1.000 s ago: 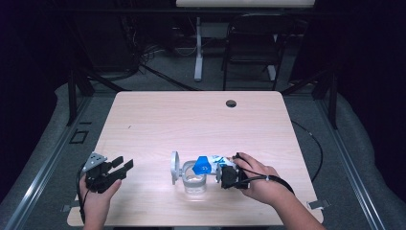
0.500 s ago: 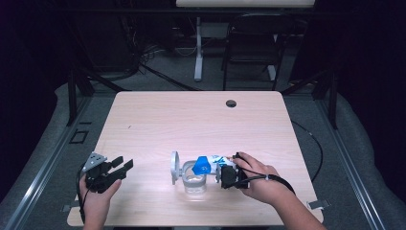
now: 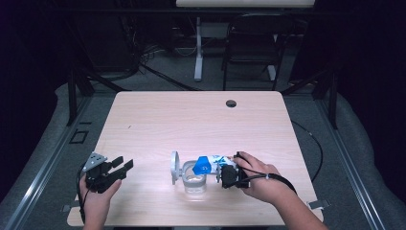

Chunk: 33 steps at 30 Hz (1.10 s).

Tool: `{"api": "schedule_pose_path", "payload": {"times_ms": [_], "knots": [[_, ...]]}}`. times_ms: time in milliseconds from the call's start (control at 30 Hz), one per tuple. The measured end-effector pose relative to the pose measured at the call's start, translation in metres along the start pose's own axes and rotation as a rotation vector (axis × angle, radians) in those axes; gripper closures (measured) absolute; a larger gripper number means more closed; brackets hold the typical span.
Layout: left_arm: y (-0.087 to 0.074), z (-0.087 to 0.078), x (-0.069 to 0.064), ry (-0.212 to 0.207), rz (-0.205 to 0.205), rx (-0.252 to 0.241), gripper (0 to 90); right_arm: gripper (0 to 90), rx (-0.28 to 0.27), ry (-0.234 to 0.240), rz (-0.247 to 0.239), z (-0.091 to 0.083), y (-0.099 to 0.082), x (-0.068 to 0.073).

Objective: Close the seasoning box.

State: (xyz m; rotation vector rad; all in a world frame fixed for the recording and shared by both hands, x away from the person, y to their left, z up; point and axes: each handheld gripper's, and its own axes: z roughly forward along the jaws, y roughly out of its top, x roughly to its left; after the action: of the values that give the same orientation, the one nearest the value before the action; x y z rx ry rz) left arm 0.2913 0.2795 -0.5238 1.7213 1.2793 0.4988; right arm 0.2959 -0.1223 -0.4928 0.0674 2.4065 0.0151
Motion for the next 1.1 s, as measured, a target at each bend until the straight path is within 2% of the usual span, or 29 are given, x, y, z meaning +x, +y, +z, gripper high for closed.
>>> {"api": "schedule_pose_path", "payload": {"times_ms": [200,1100], "knots": [[0.0004,-0.0006,0.0003,-0.001,0.001,-0.003,51.8,44.1,0.016,-0.012,-0.020,-0.0017,0.0008,-0.0007],[0.0004,-0.0010,0.0007,0.000,-0.004,-0.006,51.8,44.2,0.045,-0.012,-0.047,-0.0056,0.0037,-0.0036]]}}
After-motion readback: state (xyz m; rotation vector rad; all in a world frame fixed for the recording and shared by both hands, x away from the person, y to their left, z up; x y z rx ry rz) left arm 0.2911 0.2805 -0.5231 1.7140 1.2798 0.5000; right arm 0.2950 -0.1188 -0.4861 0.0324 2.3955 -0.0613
